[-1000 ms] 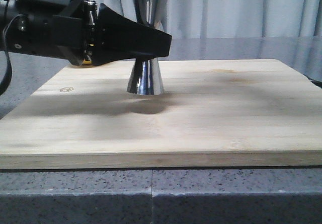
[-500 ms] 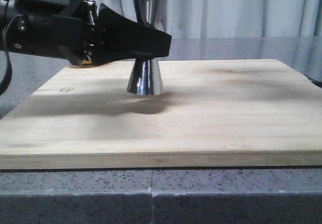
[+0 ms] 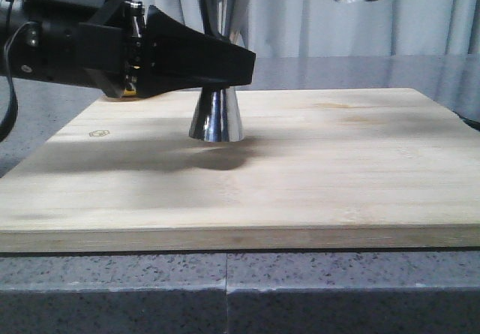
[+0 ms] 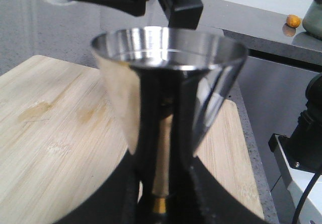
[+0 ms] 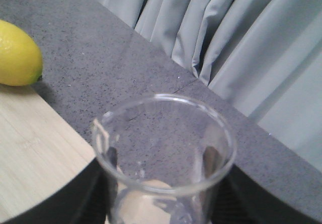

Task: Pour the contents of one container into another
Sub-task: 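Tilt the beaker upright and lower it toward the board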

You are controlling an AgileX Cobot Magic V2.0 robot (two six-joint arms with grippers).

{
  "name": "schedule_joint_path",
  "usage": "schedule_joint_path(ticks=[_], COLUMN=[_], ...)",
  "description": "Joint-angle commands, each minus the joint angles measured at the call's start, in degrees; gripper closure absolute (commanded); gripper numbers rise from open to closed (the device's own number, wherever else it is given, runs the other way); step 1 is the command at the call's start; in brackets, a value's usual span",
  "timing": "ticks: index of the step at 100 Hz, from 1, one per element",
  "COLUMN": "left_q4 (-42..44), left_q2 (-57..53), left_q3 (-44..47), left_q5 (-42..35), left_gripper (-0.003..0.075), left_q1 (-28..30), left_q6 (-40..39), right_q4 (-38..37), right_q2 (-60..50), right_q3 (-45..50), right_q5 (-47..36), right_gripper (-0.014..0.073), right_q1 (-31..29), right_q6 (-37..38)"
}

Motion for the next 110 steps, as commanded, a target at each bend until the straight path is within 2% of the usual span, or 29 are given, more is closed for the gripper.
schedule_joint_path(ticks=[1, 40, 89, 110], left_q4=[-1.70, -1.70, -1.70, -1.70], left_q2=[-1.81, -1.81, -1.81, -1.81], left_q3=[-1.54, -1.54, -1.54, -1.54], left_q5=[-8.90, -8.90, -8.90, -8.90], left_gripper=[0.0739, 0.0739, 0.0739, 0.0739], left_q1=[-0.43, -0.43, -0.43, -0.43], left_q6=[-0.56, -0.56, -0.56, -0.56], right_q4=[3.01, 11.03, 14.06, 14.60], right_q2=[-0.26, 4.56, 12.28, 13.99], right_q3=[0.15, 7.15, 10.80, 10.80], right_q5=[-8.45, -23.71, -35.53, -37.05], right_gripper=[0.0358, 0.0358, 0.0358, 0.0358], right_q1=[-1.17, -3.93, -4.20, -4.20], right_q6=[0.13, 0.13, 0.13, 0.13])
